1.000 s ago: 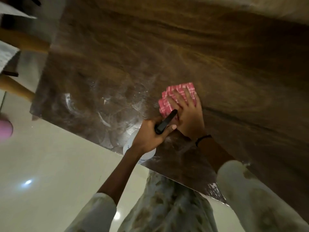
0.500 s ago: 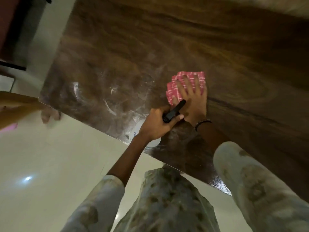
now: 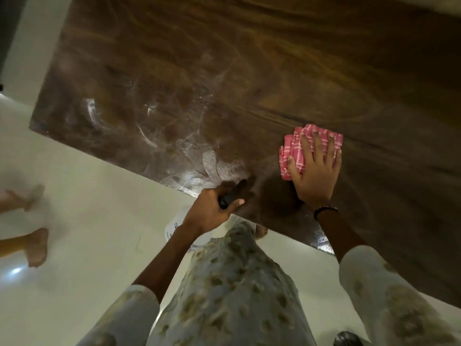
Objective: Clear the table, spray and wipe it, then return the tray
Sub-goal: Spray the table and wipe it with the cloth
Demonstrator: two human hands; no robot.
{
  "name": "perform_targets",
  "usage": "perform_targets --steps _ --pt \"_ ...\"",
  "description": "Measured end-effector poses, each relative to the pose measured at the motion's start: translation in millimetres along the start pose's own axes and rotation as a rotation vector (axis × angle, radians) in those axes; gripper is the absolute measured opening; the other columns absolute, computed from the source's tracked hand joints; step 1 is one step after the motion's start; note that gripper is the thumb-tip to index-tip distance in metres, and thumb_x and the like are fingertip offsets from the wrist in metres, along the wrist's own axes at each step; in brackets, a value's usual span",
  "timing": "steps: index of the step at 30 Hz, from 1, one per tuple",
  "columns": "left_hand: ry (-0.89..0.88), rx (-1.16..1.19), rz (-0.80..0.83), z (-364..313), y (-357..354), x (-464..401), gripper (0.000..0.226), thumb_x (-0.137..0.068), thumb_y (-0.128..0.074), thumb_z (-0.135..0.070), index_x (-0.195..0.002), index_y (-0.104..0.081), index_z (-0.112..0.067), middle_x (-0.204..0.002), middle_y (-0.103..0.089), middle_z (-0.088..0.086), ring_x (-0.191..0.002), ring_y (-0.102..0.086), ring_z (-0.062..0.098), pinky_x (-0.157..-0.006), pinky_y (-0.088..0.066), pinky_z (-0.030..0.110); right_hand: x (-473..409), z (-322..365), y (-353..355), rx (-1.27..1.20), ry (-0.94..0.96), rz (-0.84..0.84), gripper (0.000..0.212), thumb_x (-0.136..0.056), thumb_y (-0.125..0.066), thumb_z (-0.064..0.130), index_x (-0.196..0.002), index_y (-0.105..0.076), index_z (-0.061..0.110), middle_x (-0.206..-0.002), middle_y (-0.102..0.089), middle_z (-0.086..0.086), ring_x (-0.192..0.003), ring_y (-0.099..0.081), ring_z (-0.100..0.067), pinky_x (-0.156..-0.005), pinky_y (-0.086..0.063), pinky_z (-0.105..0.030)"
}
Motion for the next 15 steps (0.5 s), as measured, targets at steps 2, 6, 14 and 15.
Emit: perform_targets --steps 2,6,14,15 --pt "0.022 0.024 -0.027 4 -1 8 0.044 -0.084 -0.067 -0.036 -0.123 -0.061 -0.018 -0.06 -0.055 -0.001 -0.059 -0.057 0.007 -0.047 -0.031 0.003 9 0 -2 0.014 -0.018 0.003 0.07 -0.089 -0.029 0.06 -0.148 -0.028 0.023 -0.156 -0.025 -0.009 -0.144 -0.016 -0.038 -0.114 -0.016 -0.06" --pt "0.043 0.046 -0.038 18 -3 10 0.042 -0.081 -0.068 -0.041 -0.118 -0.061 -0.022 -0.07 -0.063 -0.009 -0.063 -0.059 0.002 -0.061 -0.041 0.018 2 13 -3 0.009 -0.012 -0.007 0.068 -0.09 -0.028 0.059 -0.148 -0.028 0.024 -0.156 -0.026 -0.01 -0.143 -0.017 -0.042 -0.112 -0.016 -0.063" --pt "0.105 0.016 -0.21 41 23 31 0.022 -0.081 -0.07 -0.036 -0.092 -0.068 -0.016 -0.054 -0.051 -0.015 -0.052 -0.052 -0.004 -0.052 -0.034 0.004 34 136 -32 -0.015 0.349 0.029 0.063 -0.091 -0.035 0.058 -0.147 -0.031 0.029 -0.157 -0.026 -0.002 -0.145 -0.017 -0.032 -0.114 -0.013 -0.06" --pt "0.127 0.046 -0.235 44 29 34 0.019 -0.08 -0.071 -0.035 -0.086 -0.068 -0.018 -0.05 -0.05 -0.015 -0.05 -0.05 -0.006 -0.051 -0.034 0.006 50 144 -36 -0.024 0.405 0.036 0.062 -0.091 -0.036 0.057 -0.147 -0.034 0.028 -0.156 -0.028 -0.001 -0.145 -0.019 -0.03 -0.114 -0.015 -0.06"
Point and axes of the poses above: each hand's wrist, its own x-axis away from the middle knuckle, its own y-axis out of the back of the hand, z = x × y, the point moved 9 cm from there along -x, towards the middle knuckle
